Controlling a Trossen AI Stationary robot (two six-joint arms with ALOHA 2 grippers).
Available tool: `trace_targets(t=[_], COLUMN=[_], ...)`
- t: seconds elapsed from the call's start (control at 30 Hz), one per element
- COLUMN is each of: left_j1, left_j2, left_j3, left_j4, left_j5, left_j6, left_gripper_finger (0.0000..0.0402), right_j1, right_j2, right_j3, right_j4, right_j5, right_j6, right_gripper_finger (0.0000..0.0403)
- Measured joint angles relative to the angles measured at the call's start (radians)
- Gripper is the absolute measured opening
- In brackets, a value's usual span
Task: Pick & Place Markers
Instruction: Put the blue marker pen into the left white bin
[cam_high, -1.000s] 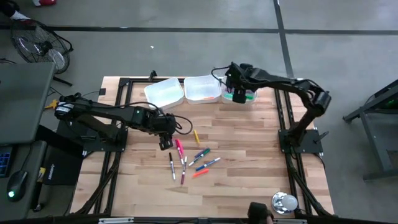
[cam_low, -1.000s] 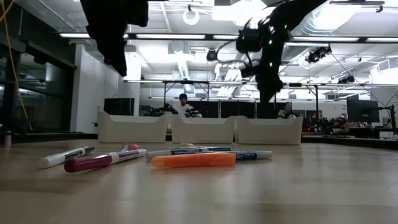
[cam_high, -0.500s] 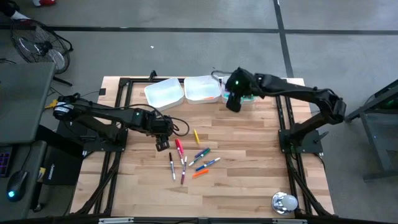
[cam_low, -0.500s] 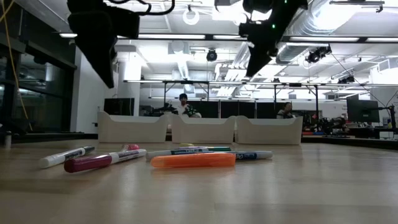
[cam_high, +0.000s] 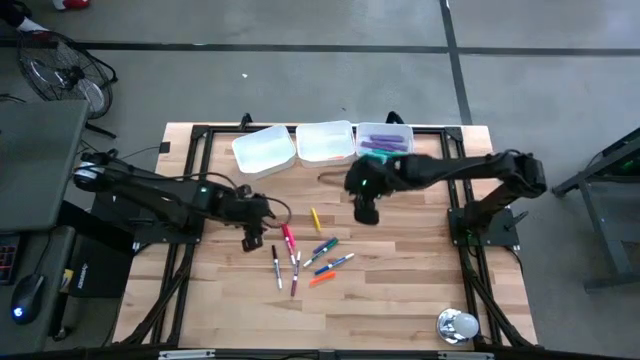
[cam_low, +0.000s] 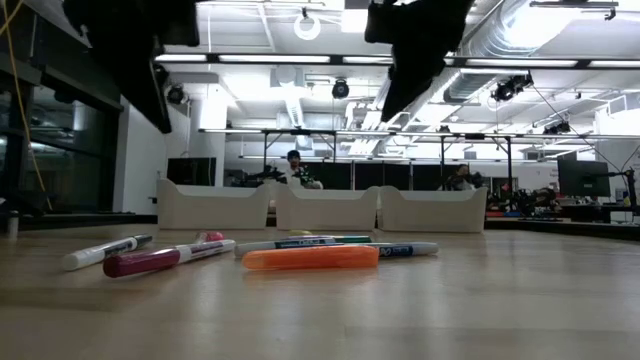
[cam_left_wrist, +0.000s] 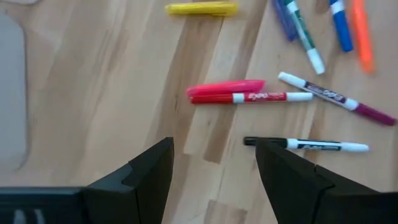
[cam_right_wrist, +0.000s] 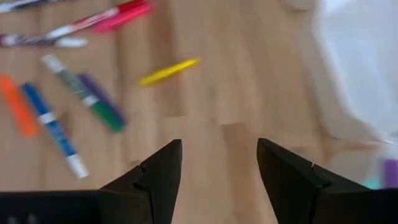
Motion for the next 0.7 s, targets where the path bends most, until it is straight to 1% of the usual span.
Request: trace_targets(t=[0.07, 0.13, 0.2, 0.3, 0.47, 0.57, 0.7], left_j1=[0.002, 0.002, 0.002, 0.002, 0.002, 0.002, 0.002], left_j2=[-0.07, -0.148, -0.201, -0.263, -0.301, -0.299, -0.299], left_j3=[-0.065, -0.137, -0.188, -0.245, -0.276, -0.276, -0.275], left_j4=[0.105, 0.165, 0.243, 0.274, 0.294, 0.297, 0.304], left_j5=[0.012, 0.028, 0.049, 0.06, 0.072, 0.084, 0.103], left_j6=[-0.021, -0.047, -0.072, -0.105, -0.12, -0.114, -0.1], left_gripper_finger=[0.0223, 0.0223, 0.0223, 0.0223, 0.0223, 0.0223, 0.0223], right_j1=[0.038, 0.075, 0.115, 0.181, 0.273, 0.301, 0.315], right_j2=[0.03, 0.063, 0.096, 0.143, 0.212, 0.25, 0.295], right_j3=[0.0, 0.0, 0.0, 0.0, 0.0, 0.0, -0.001], right_j4=[0.01, 0.02, 0.025, 0.026, 0.037, 0.063, 0.106], right_j5=[-0.033, -0.063, -0.077, -0.087, -0.075, -0.07, -0.09], right_j6=[0.017, 0.029, 0.03, -0.004, -0.058, -0.063, -0.063], right_gripper_finger=[0.0197, 0.0197, 0.0197, 0.0196, 0.0193, 0.0193, 0.0192])
